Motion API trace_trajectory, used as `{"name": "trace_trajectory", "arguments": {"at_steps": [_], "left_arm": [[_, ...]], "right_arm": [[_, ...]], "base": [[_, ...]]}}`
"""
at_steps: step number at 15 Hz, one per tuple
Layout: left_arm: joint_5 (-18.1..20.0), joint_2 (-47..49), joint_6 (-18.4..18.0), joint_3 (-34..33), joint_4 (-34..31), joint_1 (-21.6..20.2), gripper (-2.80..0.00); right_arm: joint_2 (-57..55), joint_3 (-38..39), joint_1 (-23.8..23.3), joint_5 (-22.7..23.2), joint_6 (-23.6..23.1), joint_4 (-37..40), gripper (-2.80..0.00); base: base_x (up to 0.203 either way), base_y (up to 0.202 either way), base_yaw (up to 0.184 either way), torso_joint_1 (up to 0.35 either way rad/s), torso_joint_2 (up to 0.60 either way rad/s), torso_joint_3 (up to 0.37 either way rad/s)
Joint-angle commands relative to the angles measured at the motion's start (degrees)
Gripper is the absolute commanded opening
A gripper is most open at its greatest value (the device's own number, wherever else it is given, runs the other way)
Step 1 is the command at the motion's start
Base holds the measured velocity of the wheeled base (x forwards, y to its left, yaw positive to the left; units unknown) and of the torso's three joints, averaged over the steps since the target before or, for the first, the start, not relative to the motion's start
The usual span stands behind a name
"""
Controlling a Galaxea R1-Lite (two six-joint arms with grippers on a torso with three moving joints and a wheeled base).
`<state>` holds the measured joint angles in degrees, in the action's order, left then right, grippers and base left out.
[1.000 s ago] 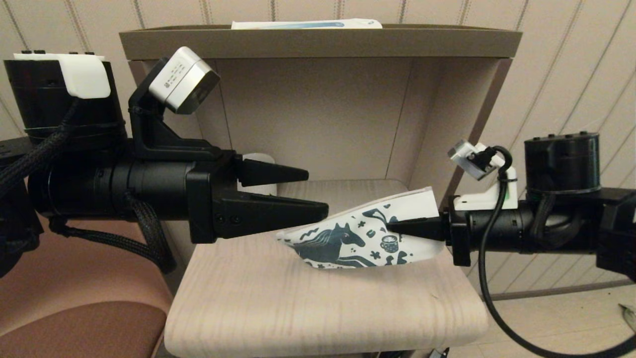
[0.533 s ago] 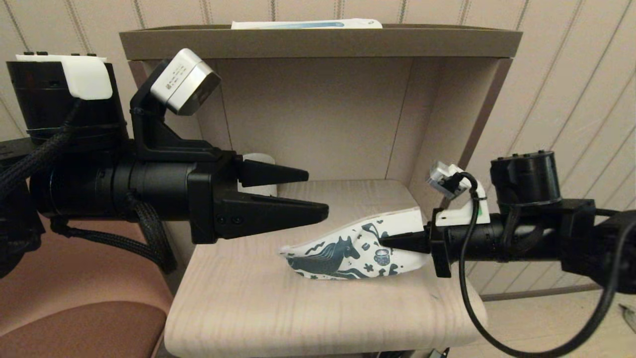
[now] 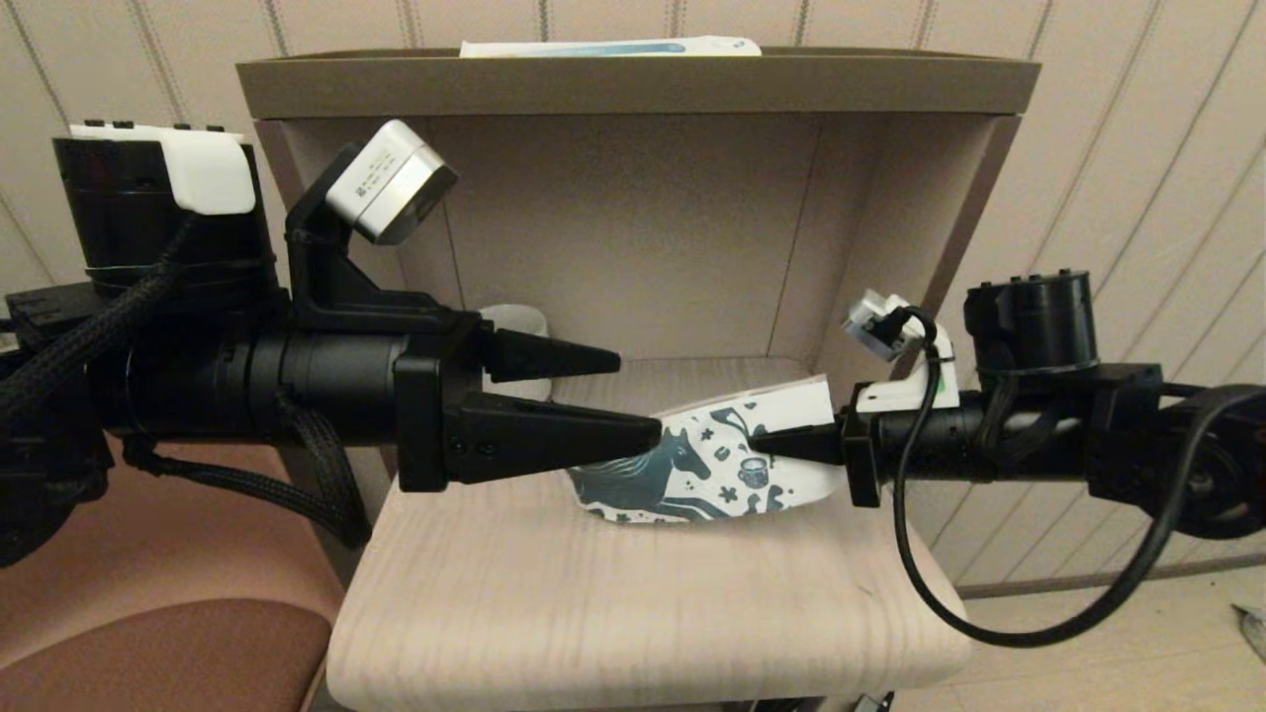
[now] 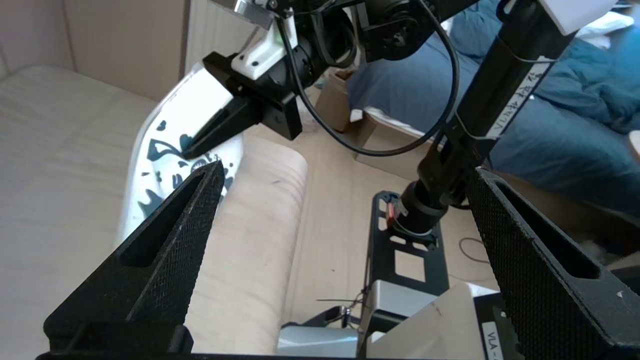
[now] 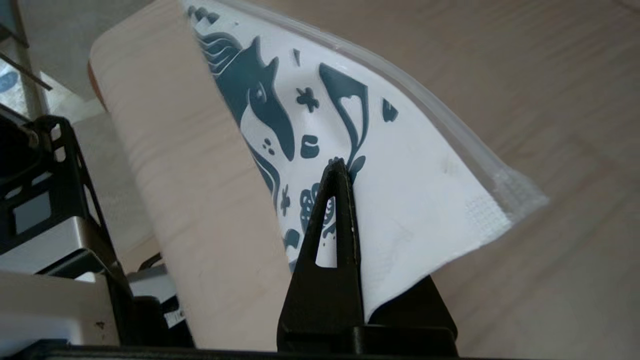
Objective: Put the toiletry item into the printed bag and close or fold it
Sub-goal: Close the strorage bag and place it on the desk
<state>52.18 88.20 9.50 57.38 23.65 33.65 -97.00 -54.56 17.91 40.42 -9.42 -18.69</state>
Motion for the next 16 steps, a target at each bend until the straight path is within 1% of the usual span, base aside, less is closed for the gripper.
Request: {"name": "trace_trajectory", "arguments": {"at_steps": [1,2,5,6,12,14,16], "left_arm": [[0.3,0.4,0.1,0.1,0.2,0.0,0.0],[0.3,0.7,0.1,0.1,0.2,-0.1,0.0],[0.3,0.8,0.1,0.1,0.2,0.0,0.0],[0.3,1.1,0.1,0.1,0.2,-0.1,0.0],[0.3,1.0,0.1,0.1,0.2,0.0,0.0],[0.4,1.0,0.0,0.0,0.2,0.0,0.0],[0.4,1.0,0.0,0.0,0.3,0.0,0.0]], "right_arm": [[-1.1,-1.3,-0.3,0.1,0.0,-0.1,-2.8],[-1.8,-1.9,-1.1,-0.3,0.0,-0.1,-2.8],[-2.8,-1.7,-0.9,-1.5,-0.2,-0.3,-2.8],[-2.8,-1.4,-0.9,-1.6,-0.3,-0.3,0.0],[-1.5,-1.0,-1.1,-1.6,-0.5,-0.4,0.0],[0.6,-0.6,-1.3,-1.6,-0.4,-0.3,0.0],[2.6,-0.4,-2.5,-1.5,-0.4,-0.3,0.0]], "base": [[0.0,0.0,0.0,0.0,0.0,0.0],[0.0,0.0,0.0,0.0,0.0,0.0],[0.0,0.0,0.0,0.0,0.0,0.0],[0.0,0.0,0.0,0.0,0.0,0.0],[0.0,0.0,0.0,0.0,0.0,0.0],[0.0,0.0,0.0,0.0,0.0,0.0],[0.0,0.0,0.0,0.0,0.0,0.0]]}}
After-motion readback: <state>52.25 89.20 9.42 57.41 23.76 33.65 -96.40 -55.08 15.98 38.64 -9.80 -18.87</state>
